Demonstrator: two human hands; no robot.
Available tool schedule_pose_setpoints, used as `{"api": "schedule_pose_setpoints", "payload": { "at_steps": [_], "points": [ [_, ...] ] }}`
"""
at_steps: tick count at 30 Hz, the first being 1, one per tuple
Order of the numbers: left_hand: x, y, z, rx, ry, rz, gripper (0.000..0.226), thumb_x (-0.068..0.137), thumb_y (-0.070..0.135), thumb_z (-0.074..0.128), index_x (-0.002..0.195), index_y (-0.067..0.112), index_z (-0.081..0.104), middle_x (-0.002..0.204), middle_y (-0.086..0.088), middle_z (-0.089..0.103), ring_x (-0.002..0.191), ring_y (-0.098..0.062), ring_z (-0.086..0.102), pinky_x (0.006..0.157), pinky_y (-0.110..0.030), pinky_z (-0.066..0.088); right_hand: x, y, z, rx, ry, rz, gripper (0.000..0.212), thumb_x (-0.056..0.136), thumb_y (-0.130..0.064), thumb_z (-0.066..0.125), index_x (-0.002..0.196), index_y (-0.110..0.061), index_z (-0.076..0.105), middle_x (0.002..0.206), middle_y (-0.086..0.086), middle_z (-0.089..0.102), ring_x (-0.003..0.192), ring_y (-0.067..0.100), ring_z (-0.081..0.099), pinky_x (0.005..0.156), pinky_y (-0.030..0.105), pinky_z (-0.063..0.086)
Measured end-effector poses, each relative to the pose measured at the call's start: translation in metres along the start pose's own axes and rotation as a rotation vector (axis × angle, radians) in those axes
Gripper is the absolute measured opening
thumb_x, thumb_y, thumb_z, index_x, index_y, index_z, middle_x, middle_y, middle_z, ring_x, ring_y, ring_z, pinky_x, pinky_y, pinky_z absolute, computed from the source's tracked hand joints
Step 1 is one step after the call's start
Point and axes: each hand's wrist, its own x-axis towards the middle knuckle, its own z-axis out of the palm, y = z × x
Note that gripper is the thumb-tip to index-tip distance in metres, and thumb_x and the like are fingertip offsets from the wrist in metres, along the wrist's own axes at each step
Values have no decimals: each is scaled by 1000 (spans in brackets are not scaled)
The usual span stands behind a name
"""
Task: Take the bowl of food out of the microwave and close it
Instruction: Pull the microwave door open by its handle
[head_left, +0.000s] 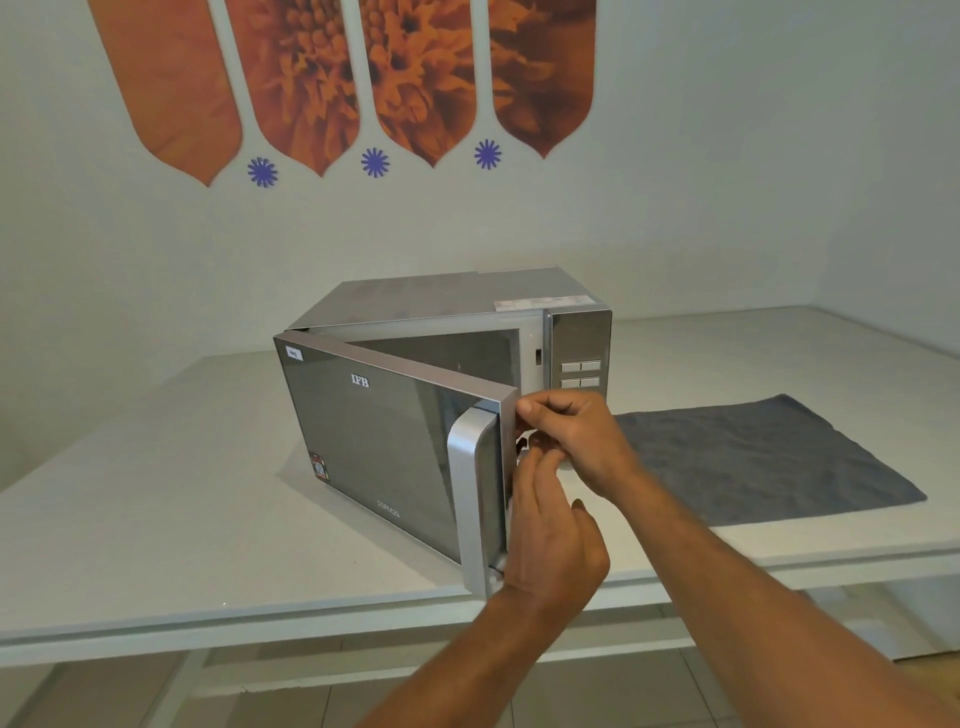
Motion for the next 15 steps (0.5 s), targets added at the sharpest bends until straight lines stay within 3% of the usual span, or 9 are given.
{"api": "schedule_pose_setpoints", "payload": {
  "at_steps": [2,6,9,15],
  "points": [
    [-4,7,-1,-7,15,-70,73,89,17,60,149,26,22,155,4,36,141,-5,33,116,-13,21,1,-5,5,3,-47,0,19,96,-19,65,104,-9,78,94,12,79,87,28,76,72,36,61],
    [-11,19,1,39,38,-203,84,84,23,63,151,28,12,162,2,23,151,-16,18,123,-35,18,0,-9,18,-8,-81,-22,19,96,-21,64,102,-13,80,90,1,80,84,22,76,69,30,62],
    [-11,20,-6,77,34,-248,85,81,25,63,150,27,14,163,2,18,152,-19,12,122,-34,5,1,-7,25,33,-49,-9,20,96,-25,64,99,-13,80,90,3,80,83,23,76,69,32,62],
    [-4,-2,-33,85,56,-379,87,81,24,68,150,24,15,163,11,-4,154,-26,11,120,-51,29,-2,3,37,106,-30,40,29,90,-38,67,97,-13,80,93,9,80,84,26,76,74,36,62]
  ]
}}
